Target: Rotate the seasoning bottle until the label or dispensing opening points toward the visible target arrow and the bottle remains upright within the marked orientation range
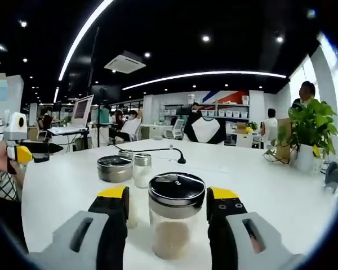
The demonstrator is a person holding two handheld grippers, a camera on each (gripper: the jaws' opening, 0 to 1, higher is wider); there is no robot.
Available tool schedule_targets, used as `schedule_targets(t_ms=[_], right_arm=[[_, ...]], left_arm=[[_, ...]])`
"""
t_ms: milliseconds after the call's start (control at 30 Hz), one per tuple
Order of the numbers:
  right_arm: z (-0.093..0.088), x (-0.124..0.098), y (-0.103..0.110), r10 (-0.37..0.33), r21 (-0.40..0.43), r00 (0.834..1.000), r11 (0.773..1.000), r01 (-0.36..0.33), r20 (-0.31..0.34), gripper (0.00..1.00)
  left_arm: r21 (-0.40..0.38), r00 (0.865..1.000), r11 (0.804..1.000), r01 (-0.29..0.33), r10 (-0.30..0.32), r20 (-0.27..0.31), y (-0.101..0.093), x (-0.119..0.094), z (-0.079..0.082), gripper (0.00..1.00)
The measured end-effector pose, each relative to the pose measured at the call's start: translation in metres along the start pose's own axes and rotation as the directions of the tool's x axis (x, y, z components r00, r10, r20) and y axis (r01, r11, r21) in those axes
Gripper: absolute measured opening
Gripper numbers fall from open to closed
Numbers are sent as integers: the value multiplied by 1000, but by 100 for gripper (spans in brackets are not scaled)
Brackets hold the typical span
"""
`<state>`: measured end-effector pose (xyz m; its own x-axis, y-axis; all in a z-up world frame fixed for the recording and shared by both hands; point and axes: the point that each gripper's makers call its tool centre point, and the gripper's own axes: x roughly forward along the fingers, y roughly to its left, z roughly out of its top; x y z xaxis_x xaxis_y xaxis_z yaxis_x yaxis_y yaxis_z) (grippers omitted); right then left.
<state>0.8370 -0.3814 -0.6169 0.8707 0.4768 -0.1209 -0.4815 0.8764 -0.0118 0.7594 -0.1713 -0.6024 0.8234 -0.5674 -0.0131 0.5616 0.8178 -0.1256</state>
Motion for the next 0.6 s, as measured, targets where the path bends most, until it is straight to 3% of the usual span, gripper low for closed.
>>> schedule_targets(t_ms=[67, 167, 233, 300, 400, 467, 533, 600], right_arm=[[0, 0, -1, -45, 13, 999, 999, 46, -7, 51], [2, -1, -6, -138, -35, 990, 990, 137, -20, 51], [0, -4, -11, -227, 1, 972, 974, 227, -57, 53], [6, -3, -13, -275, 21, 961, 961, 275, -20, 53], [0, 0, -12, -291, 28, 956, 956, 292, -43, 54], [0, 1, -13, -309, 108, 951, 945, 309, -23, 58], [-4, 0, -20, -356, 64, 934, 932, 358, -44, 57], [-5, 2, -21, -363, 57, 930, 929, 366, -48, 56]], left_arm=[[-1, 1000, 1000, 3, -3, 0, -1, 0, 0, 97], [0, 1000, 1000, 7, -7, -1, -2, 1, 0, 97], [0, 1000, 1000, 9, -9, 0, -2, 1, 0, 97], [-3, 1000, 1000, 10, -10, 0, -2, 2, 0, 97], [-7, 1000, 1000, 13, -13, 0, -3, 3, -1, 97], [-4, 1000, 1000, 21, -21, 2, -4, 3, 0, 96], [-5, 1000, 1000, 21, -21, 0, -5, 3, -1, 96], [-11, 1000, 1000, 21, -21, 1, -5, 4, -1, 96]])
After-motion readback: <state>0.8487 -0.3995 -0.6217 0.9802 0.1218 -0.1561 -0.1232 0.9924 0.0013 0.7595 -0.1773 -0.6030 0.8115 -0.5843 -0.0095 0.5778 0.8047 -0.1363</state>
